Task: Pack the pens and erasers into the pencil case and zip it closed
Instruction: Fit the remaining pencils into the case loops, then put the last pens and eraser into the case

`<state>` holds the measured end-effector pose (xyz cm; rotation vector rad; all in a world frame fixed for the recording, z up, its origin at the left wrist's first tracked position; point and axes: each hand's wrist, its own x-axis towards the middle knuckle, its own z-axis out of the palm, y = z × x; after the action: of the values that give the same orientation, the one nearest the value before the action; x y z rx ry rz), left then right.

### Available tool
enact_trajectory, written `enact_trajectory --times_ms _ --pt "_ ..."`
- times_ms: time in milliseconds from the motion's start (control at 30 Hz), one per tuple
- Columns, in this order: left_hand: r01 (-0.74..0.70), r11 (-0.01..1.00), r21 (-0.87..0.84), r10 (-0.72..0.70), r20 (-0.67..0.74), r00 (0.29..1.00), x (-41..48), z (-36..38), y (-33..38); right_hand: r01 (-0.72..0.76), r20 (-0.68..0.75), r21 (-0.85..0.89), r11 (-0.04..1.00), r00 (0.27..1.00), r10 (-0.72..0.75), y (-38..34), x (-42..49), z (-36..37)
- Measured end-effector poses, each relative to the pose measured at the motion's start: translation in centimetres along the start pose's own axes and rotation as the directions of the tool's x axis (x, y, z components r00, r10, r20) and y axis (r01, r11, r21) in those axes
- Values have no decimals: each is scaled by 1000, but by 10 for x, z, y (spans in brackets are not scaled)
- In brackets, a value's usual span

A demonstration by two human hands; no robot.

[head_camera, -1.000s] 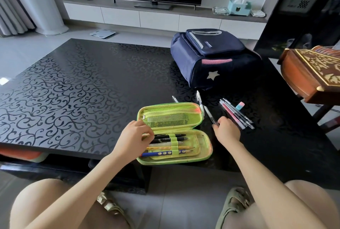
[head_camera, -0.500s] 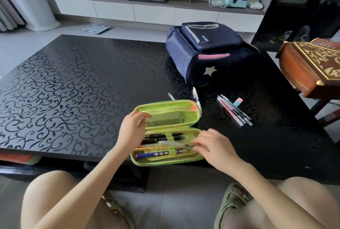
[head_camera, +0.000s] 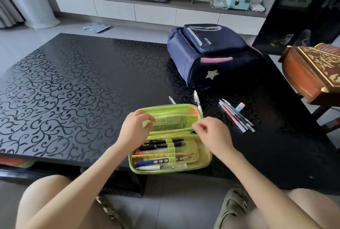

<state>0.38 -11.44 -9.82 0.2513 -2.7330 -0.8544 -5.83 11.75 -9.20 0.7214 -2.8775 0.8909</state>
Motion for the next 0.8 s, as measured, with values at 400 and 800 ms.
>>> enact_trajectory --times_ms 400,800 --pt "-411 797 443 279 334 901 128 34 21 -527 116 -232 818 820 561 39 133 22" --pt "-803 337 493 363 718 593 176 68 13 -456 -140 -458 763 885 445 118 48 -31"
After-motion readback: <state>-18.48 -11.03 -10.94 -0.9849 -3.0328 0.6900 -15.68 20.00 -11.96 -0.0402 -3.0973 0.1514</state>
